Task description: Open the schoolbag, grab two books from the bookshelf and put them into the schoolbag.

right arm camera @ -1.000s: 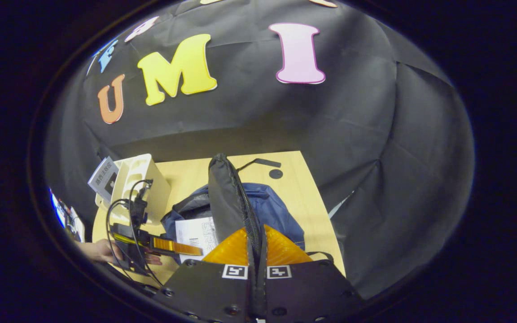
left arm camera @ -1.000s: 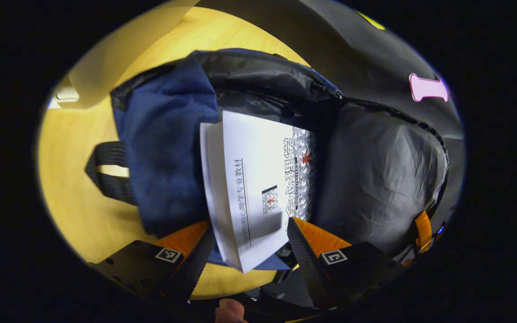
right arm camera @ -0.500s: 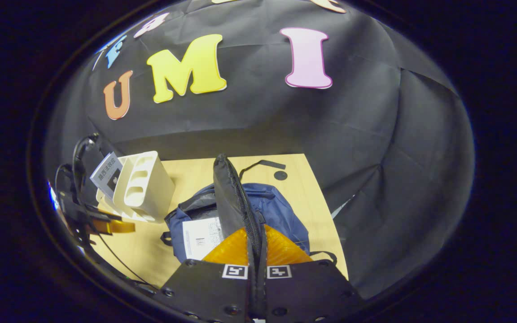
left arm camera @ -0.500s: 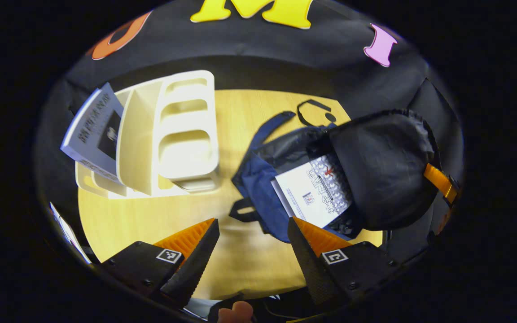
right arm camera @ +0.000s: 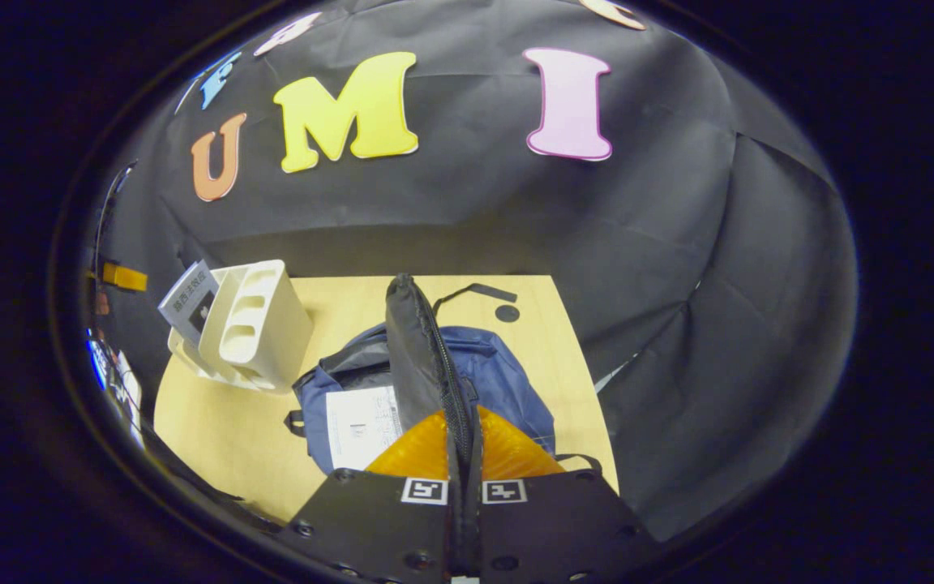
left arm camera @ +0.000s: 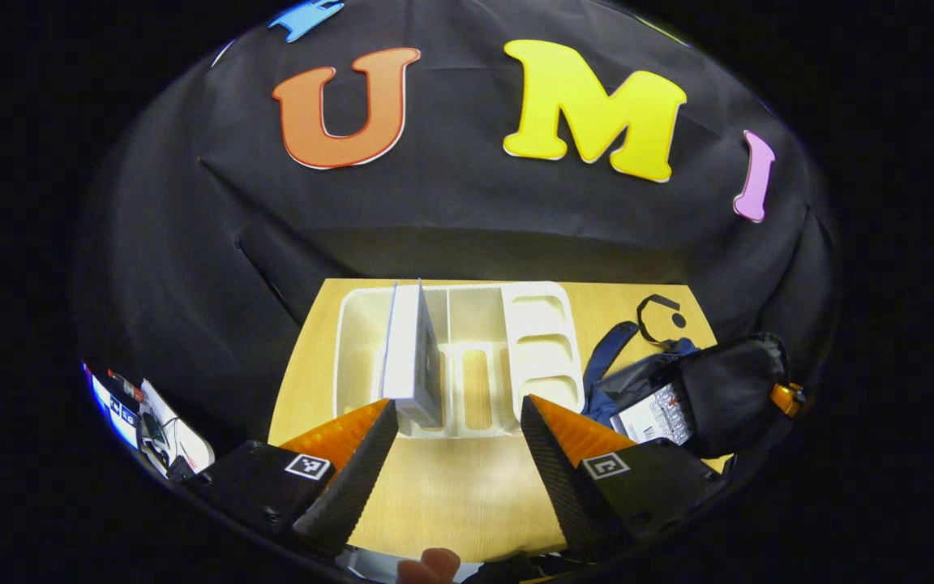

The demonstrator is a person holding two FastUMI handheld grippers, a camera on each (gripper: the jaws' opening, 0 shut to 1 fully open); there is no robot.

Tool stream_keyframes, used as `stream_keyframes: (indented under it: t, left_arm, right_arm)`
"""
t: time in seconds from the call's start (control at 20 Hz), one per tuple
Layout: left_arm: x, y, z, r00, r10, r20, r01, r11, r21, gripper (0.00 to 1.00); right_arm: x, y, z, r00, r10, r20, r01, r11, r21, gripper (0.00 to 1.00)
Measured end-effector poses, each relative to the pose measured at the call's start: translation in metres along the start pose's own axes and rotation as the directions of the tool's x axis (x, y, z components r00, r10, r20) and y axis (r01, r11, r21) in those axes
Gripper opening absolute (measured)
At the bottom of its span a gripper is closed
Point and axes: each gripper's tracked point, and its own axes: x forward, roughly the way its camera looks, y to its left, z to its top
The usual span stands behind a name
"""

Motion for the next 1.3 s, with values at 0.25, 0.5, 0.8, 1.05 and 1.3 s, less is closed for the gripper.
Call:
stream_keyframes:
  t: [0.25,0.5,0.8,1.05,1.3]
  left_arm:
    - [0.037,0.031,0.022,0.994,0.011,-0.108,-0.005,0.999,0.05,0.97]
    - [0.097,0.039,0.003,0.947,-0.031,-0.32,0.044,0.998,0.033,0.97]
    - [0.127,0.04,-0.016,0.896,-0.045,-0.441,0.057,0.998,0.015,0.96]
    - [0.154,0.048,-0.045,0.82,-0.044,-0.57,0.029,0.999,-0.034,0.96]
    - [0.167,0.046,-0.056,0.794,-0.035,-0.606,-0.002,0.998,-0.061,0.82]
  right_arm:
    - [0.0,-0.001,-0.001,1.0,-0.009,-0.01,0.009,1.0,0.003,0.01]
    - [0.001,-0.004,-0.003,0.999,-0.022,-0.028,0.023,0.999,0.023,0.01]
    - [0.004,-0.005,-0.006,0.999,-0.029,-0.042,0.03,0.999,0.036,0.01]
    - [0.004,-0.004,-0.009,0.998,-0.028,-0.051,0.03,0.999,0.033,0.01]
    - [0.003,-0.008,-0.015,0.998,-0.023,-0.057,0.026,0.998,0.049,0.01]
